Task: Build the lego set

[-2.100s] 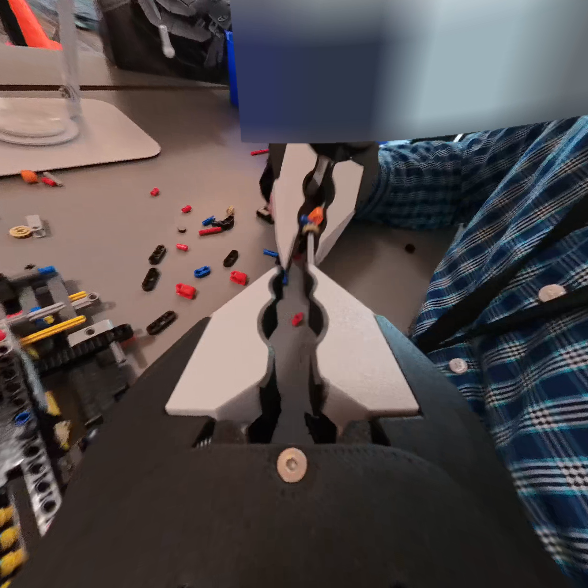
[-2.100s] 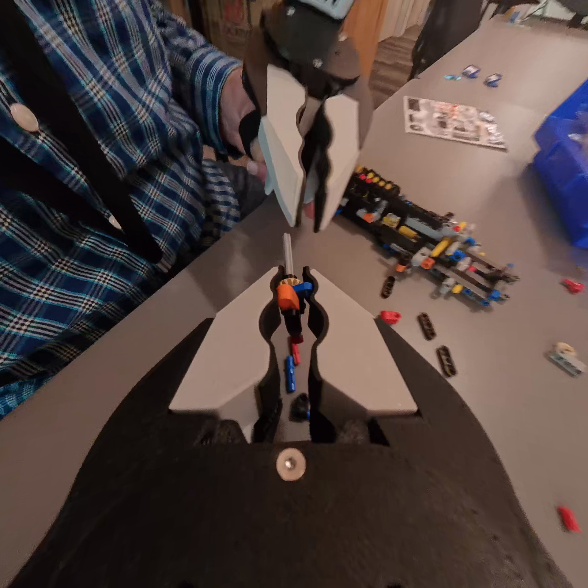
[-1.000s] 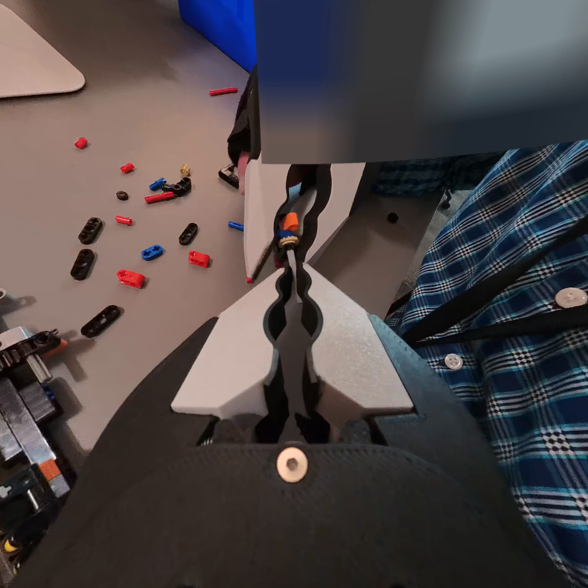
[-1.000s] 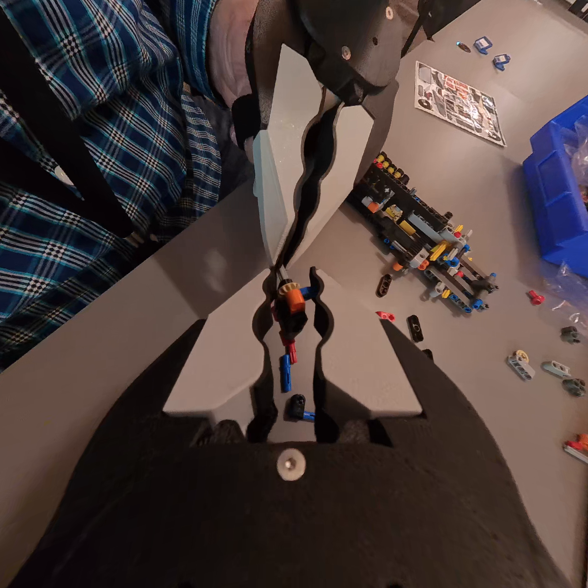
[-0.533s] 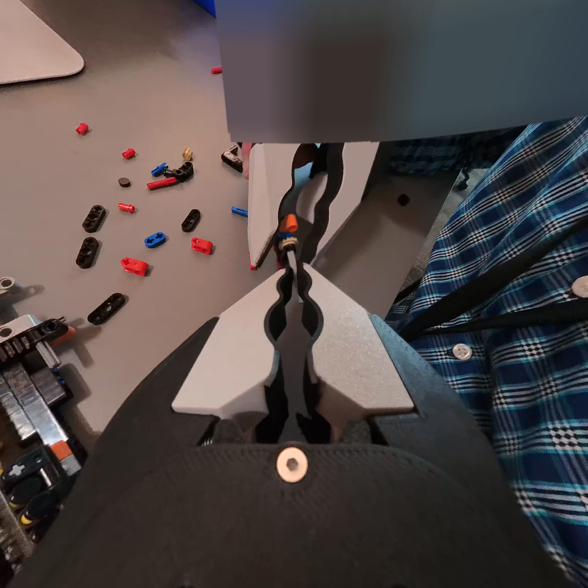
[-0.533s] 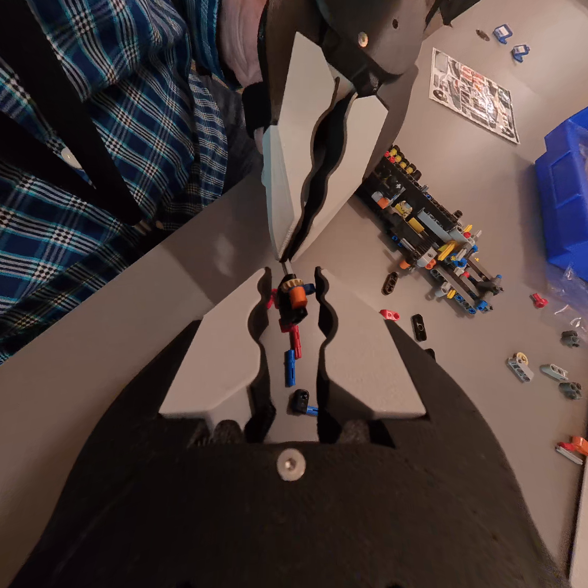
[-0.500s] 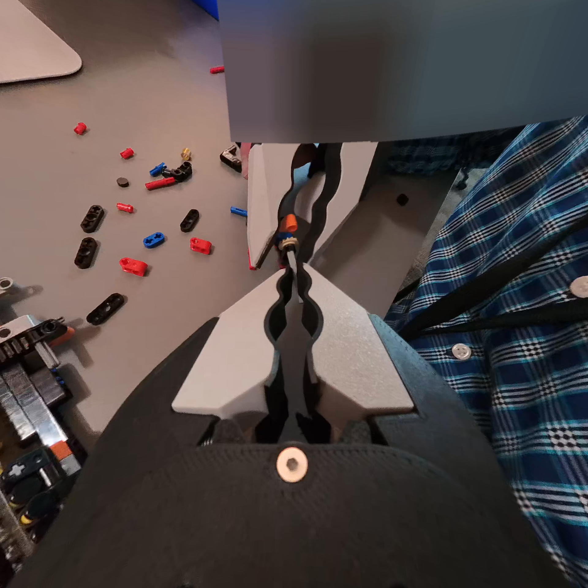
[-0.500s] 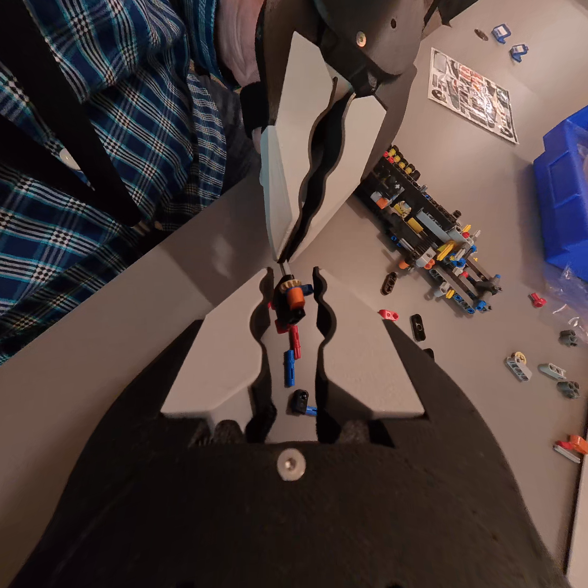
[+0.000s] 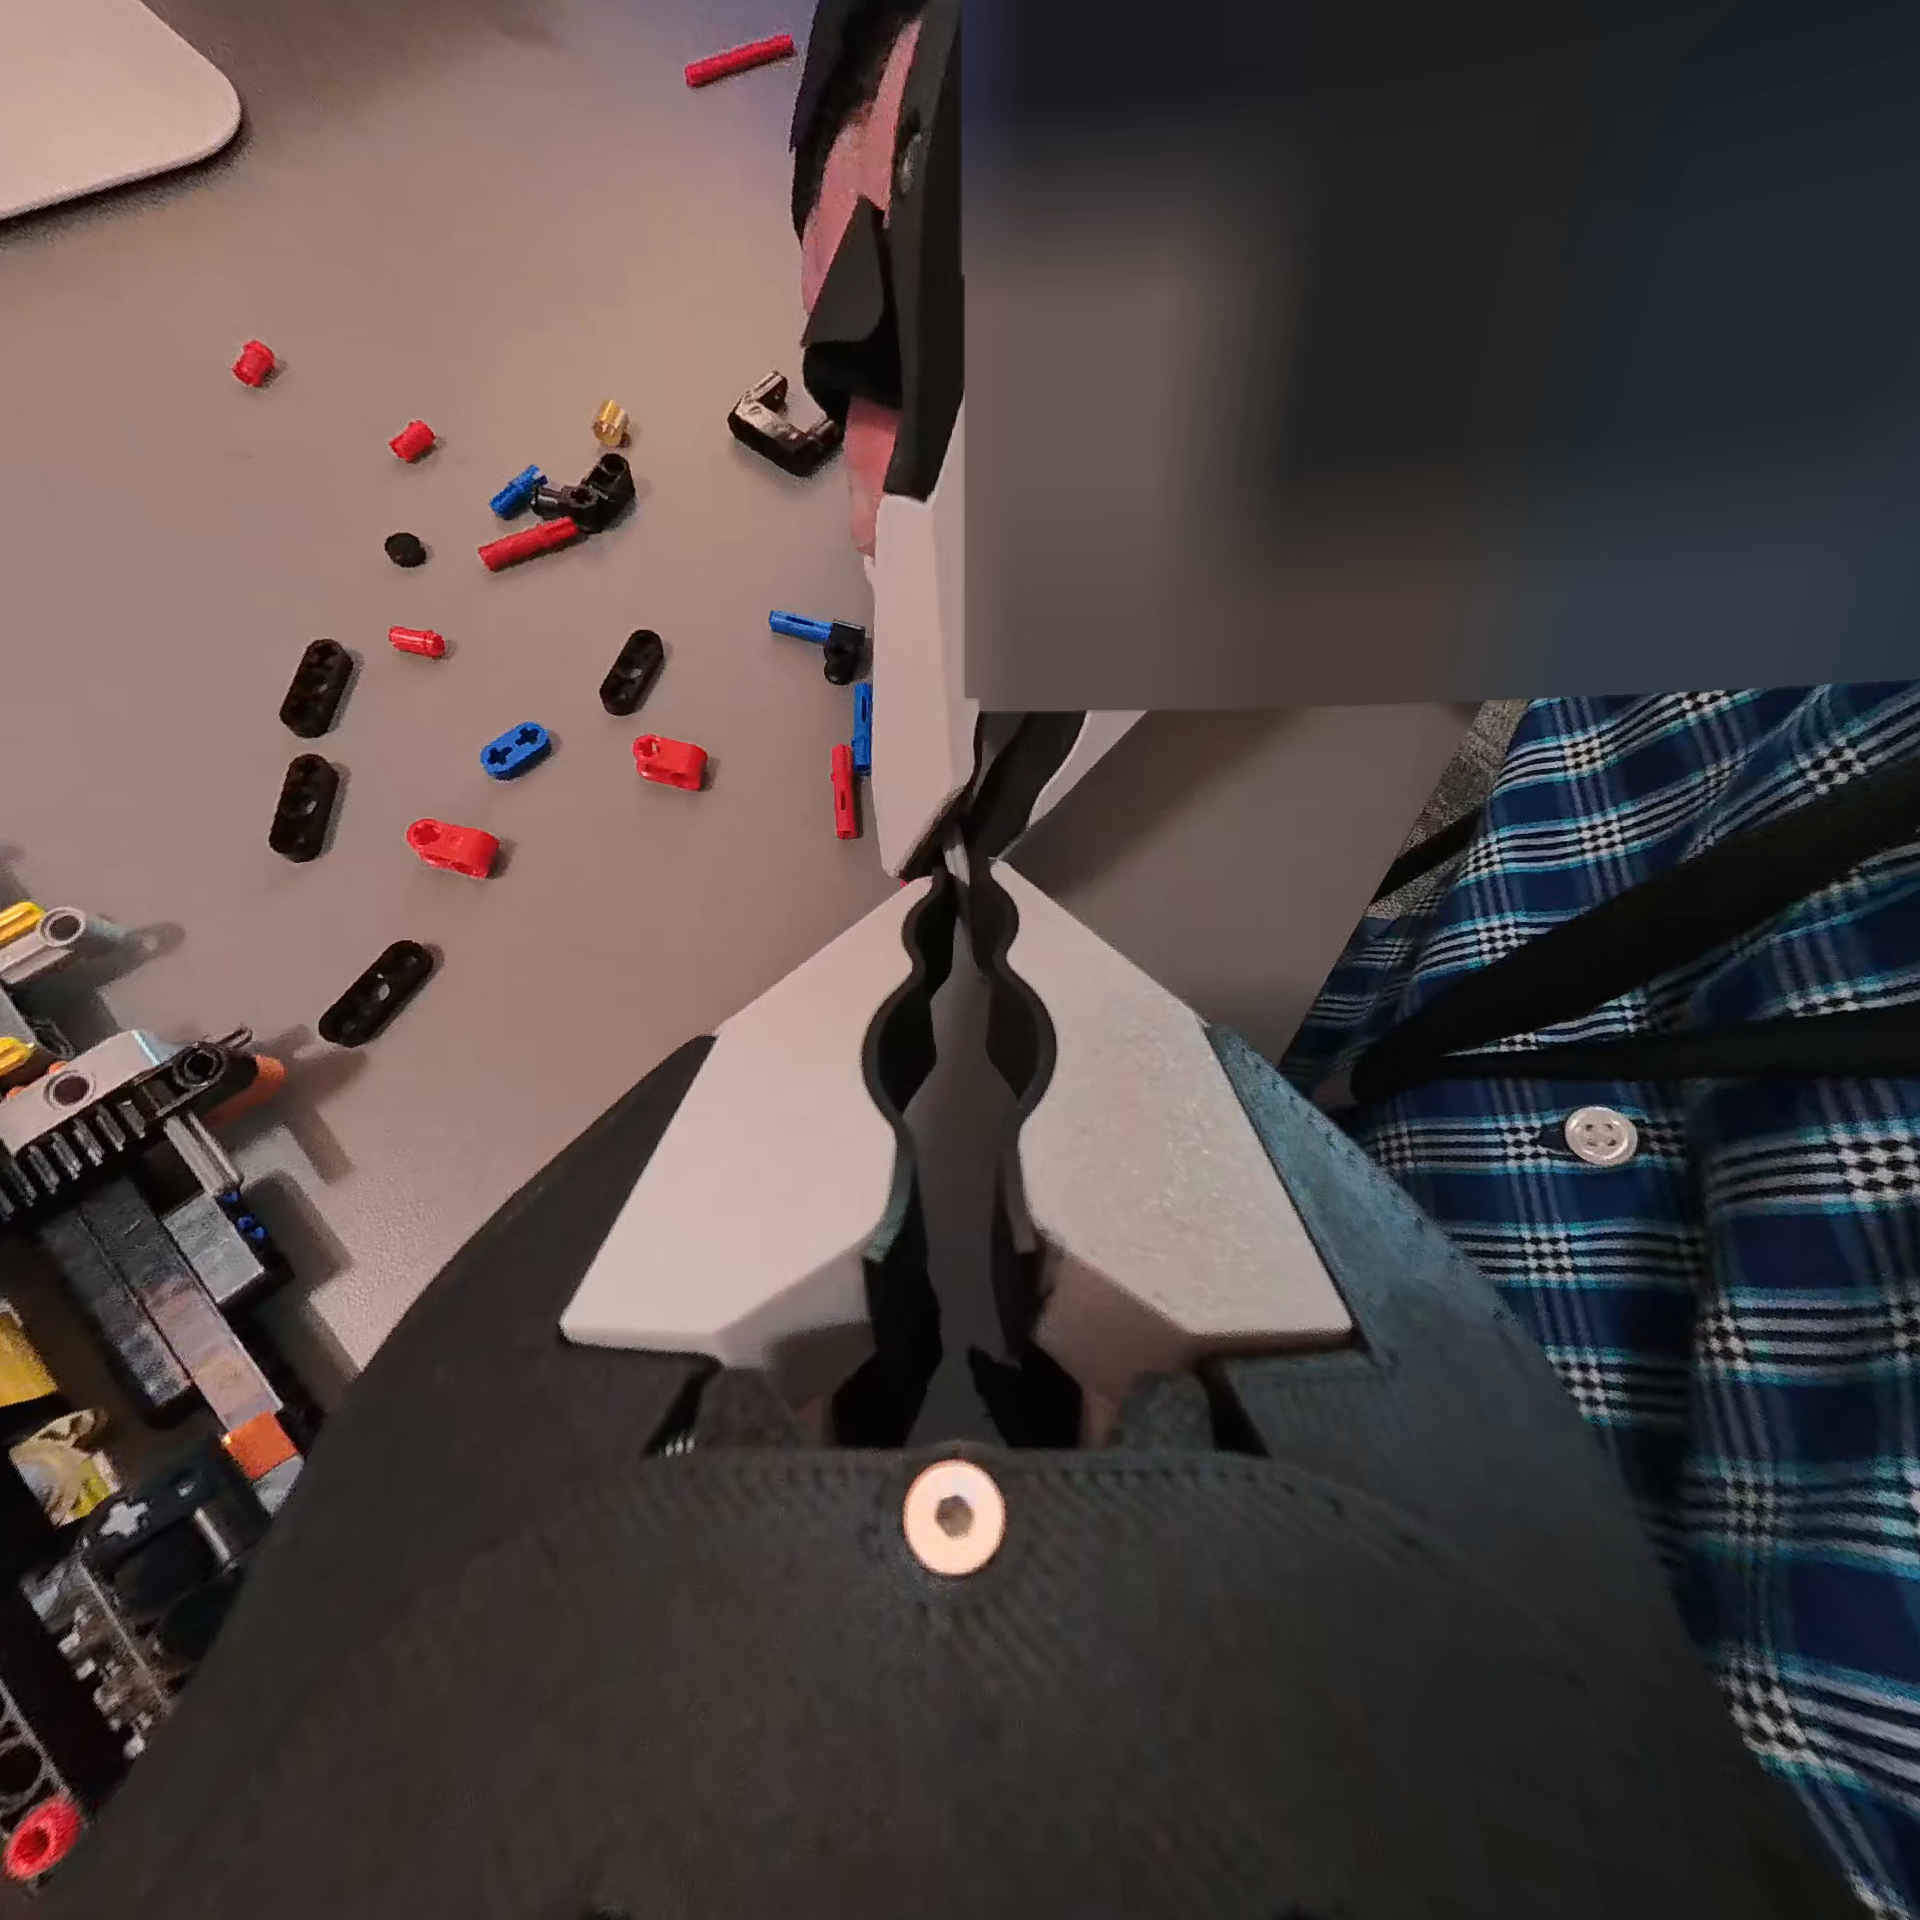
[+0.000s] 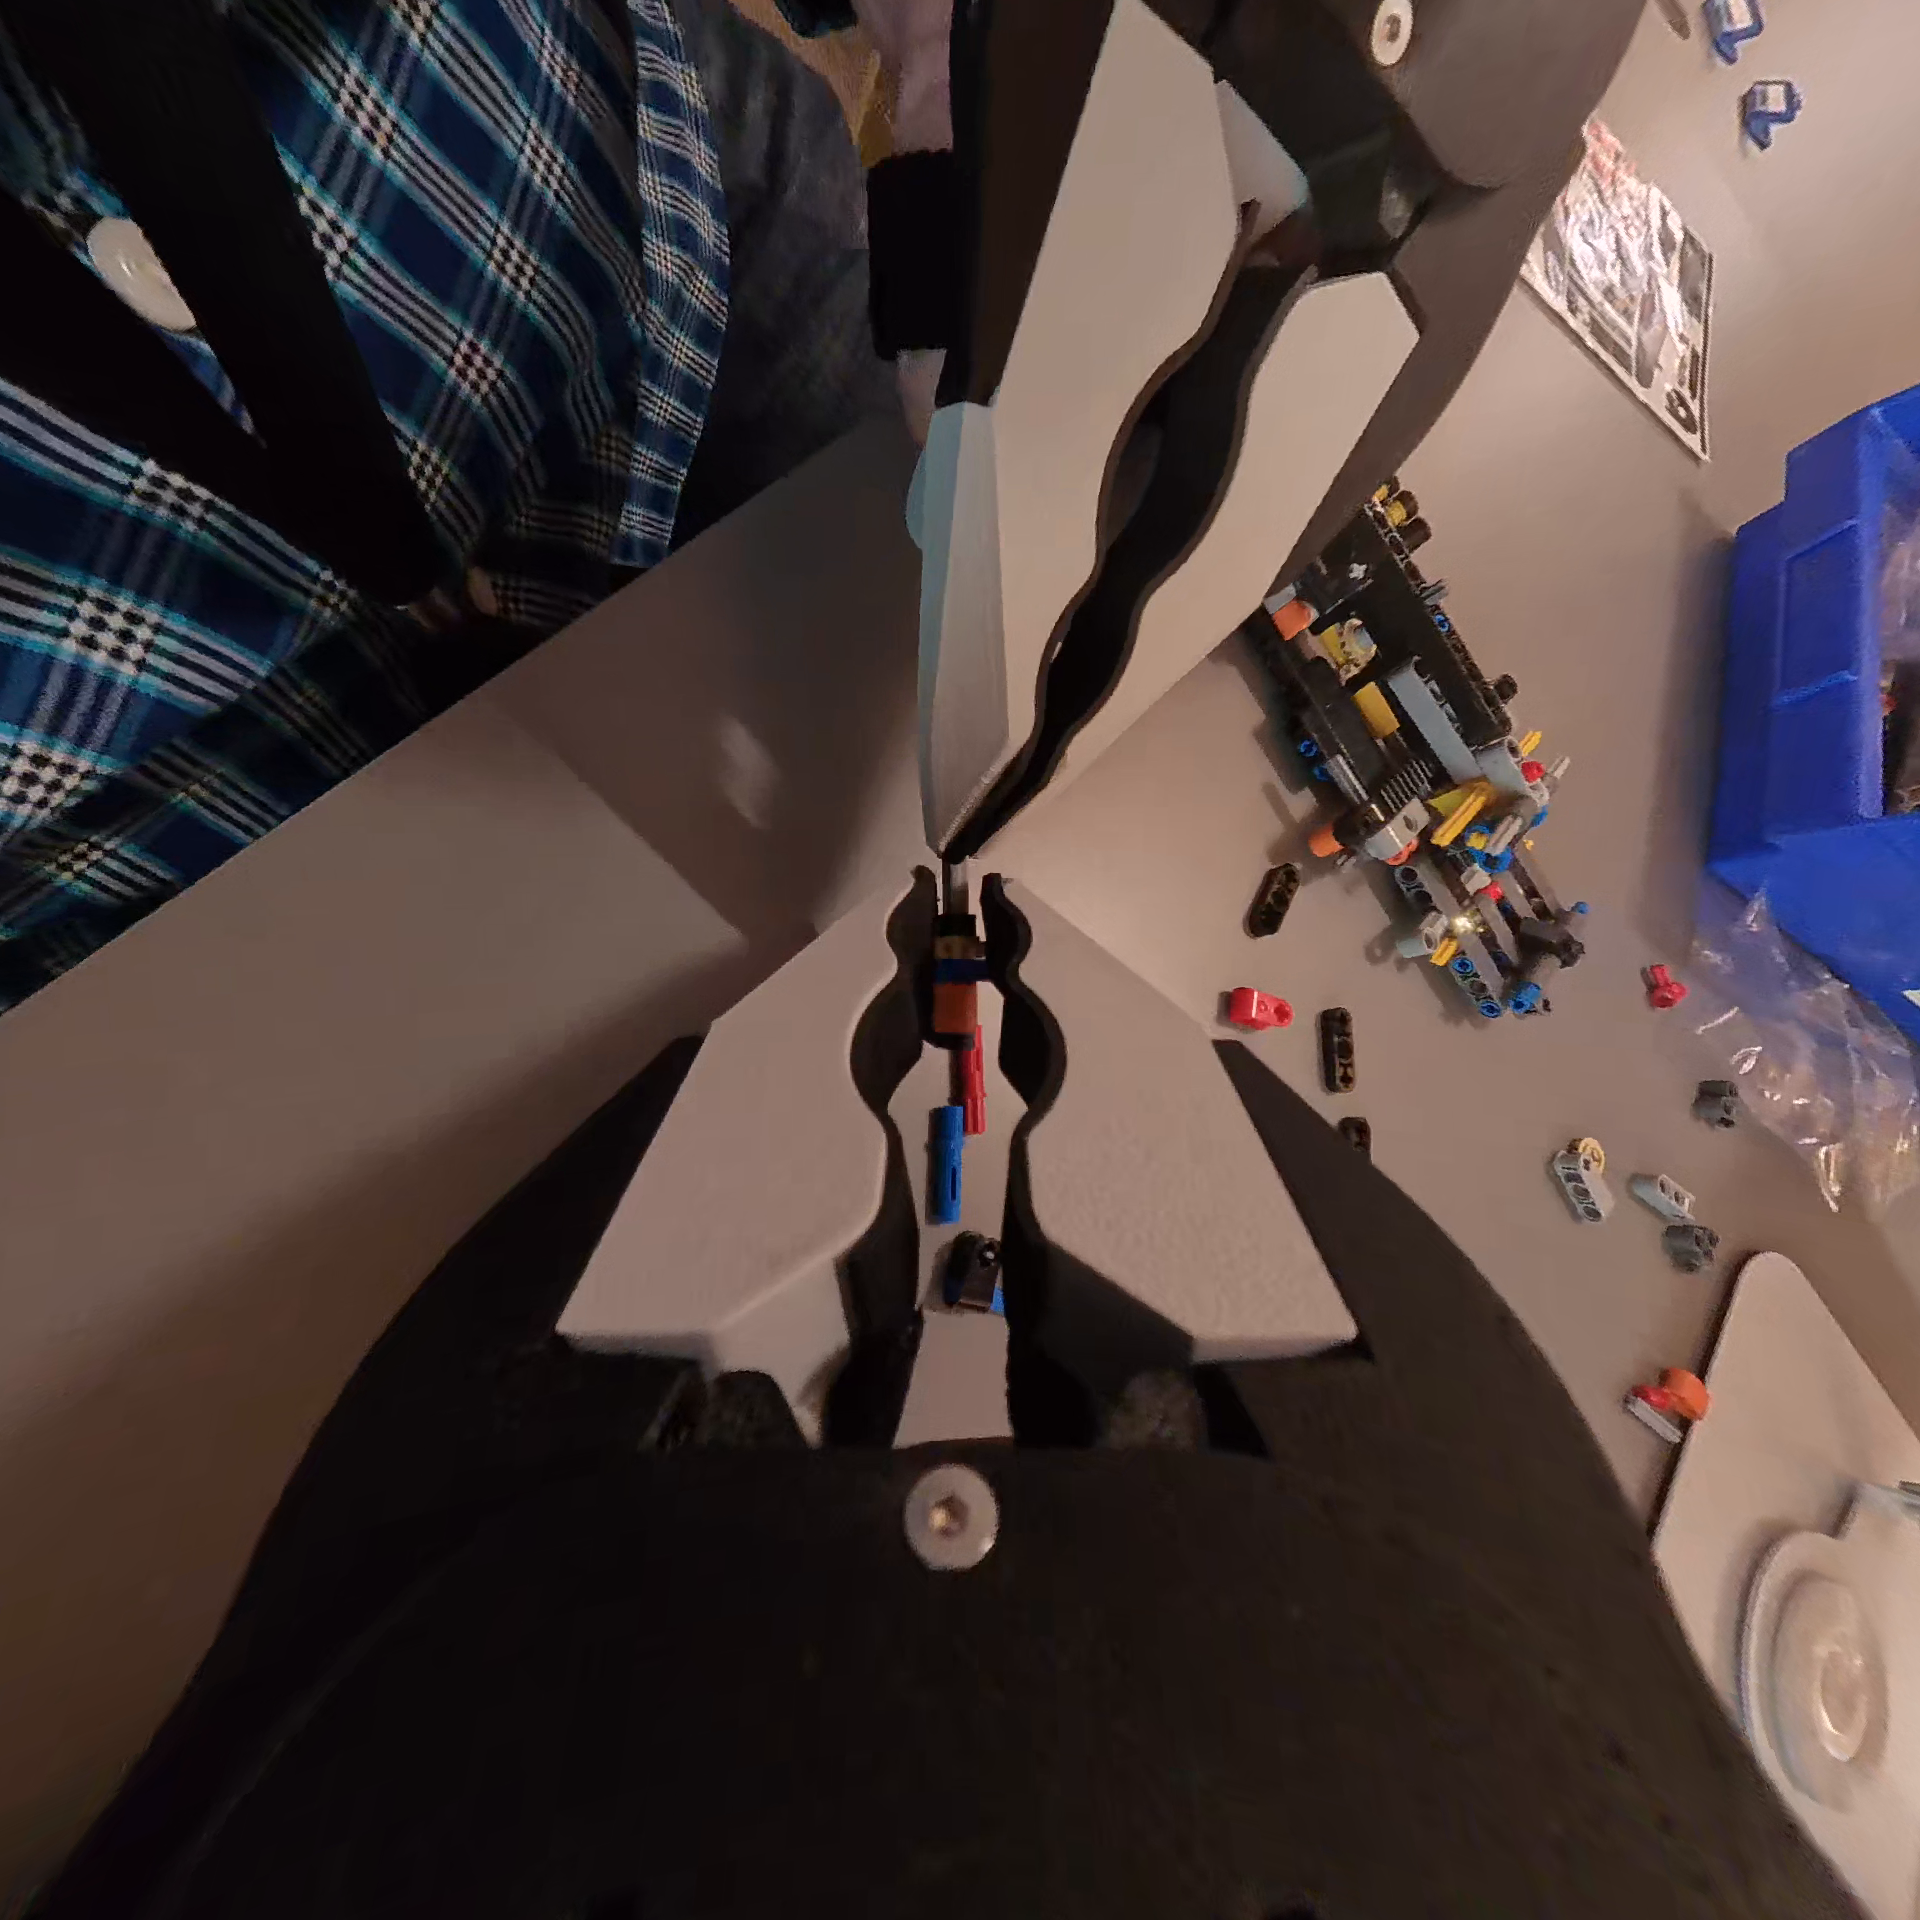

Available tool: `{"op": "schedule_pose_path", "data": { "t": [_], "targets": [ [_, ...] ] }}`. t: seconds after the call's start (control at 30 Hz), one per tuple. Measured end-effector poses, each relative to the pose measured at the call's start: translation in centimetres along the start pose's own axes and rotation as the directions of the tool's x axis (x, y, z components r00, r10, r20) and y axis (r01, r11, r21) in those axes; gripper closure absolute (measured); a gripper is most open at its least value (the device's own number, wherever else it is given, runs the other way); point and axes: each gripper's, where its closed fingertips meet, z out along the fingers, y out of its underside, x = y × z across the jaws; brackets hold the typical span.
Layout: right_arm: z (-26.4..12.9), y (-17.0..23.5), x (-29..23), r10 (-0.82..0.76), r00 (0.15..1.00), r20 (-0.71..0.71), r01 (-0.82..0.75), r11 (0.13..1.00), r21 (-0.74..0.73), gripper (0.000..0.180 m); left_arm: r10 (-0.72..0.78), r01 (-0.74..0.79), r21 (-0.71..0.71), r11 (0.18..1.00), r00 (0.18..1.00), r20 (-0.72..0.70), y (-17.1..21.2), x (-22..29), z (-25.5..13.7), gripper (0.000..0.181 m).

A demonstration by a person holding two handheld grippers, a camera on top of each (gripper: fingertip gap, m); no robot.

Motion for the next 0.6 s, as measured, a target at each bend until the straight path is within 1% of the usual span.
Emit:
{"op": "schedule_pose_path", "data": {
  "t": [0.1,0.17,0.33,0.6],
  "targets": [
    [-0.1,0.1,0.0,0.003,1.0,-0.018,-0.002,1.0,0.018,0.174,0.014,-0.014,0.008,1.0,1.0,0.017,0.0,0.0,0.0,0.179],
    [-0.1,0.3,-0.1,-0.028,0.999,-0.044,0.028,1.0,-0.006,0.174,0.023,-0.023,0.021,1.0,0.999,0.038,0.0,0.1,0.1,0.179],
    [-0.4,0.5,-0.7,-0.036,0.998,-0.048,0.036,0.999,0.007,0.174,0.005,-0.006,0.054,0.999,1.0,0.021,-0.1,0.5,0.3,0.179],
    [-0.6,0.3,-1.2,0.001,1.0,-0.022,0.0,1.0,0.023,0.175,-0.035,0.038,0.088,0.995,0.999,-0.029,-0.1,1.0,0.2,0.178]
  ]
}}
